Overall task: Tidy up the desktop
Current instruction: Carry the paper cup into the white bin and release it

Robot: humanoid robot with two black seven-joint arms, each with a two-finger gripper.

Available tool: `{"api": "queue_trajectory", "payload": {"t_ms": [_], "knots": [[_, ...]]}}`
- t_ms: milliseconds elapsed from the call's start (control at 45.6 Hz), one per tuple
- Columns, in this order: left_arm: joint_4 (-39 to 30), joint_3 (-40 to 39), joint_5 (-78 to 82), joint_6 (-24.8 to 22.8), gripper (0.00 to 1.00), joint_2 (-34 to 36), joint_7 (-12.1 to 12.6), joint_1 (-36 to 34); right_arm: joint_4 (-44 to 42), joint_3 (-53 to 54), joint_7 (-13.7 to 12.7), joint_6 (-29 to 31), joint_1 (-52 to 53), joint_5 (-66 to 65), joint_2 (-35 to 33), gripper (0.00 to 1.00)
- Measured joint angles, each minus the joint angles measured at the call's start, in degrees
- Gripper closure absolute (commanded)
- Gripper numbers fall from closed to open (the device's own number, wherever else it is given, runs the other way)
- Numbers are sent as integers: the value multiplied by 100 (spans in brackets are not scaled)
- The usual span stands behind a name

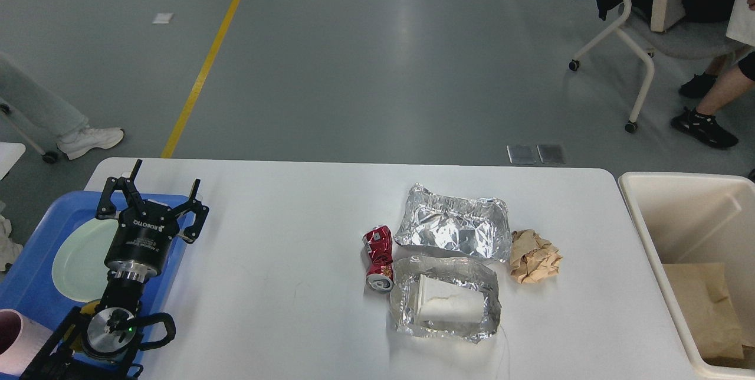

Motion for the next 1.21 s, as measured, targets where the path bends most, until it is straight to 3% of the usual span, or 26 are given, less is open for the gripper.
{"api": "queue_trajectory", "payload": {"t_ms": [175, 416, 614, 986, 1008, 1074, 1183, 1205], "knots": [[0, 0, 0, 0, 4, 0, 0, 0, -1337, 1922, -7, -584, -2562, 3, 295, 100], [0, 0, 0, 0, 4, 0, 0, -4, -3472, 3143, -46, -1233, -4848, 67, 1666, 100], [0, 0, 0, 0, 4, 0, 0, -4, -4461, 3474, -213, -1365, -5560, 100, 2368, 100], [0, 2, 0, 0, 4, 0, 1, -4, -4637, 3506, -379, -1555, -5740, 100, 2647, 100], [0, 2, 0, 0, 4, 0, 1, -4, -4637, 3505, -380, -1557, -5741, 99, 2659, 98], [0, 2, 0, 0, 4, 0, 4, -4, -4637, 3502, -380, -1590, -5745, 95, 2680, 68], [0, 2, 0, 0, 4, 0, 7, -4, -4637, 3502, -379, -1795, -5749, 92, 2692, 4], [0, 2, 0, 0, 4, 0, 7, -4, -4636, 3501, -375, -1874, -5749, 92, 2696, 0]]}}
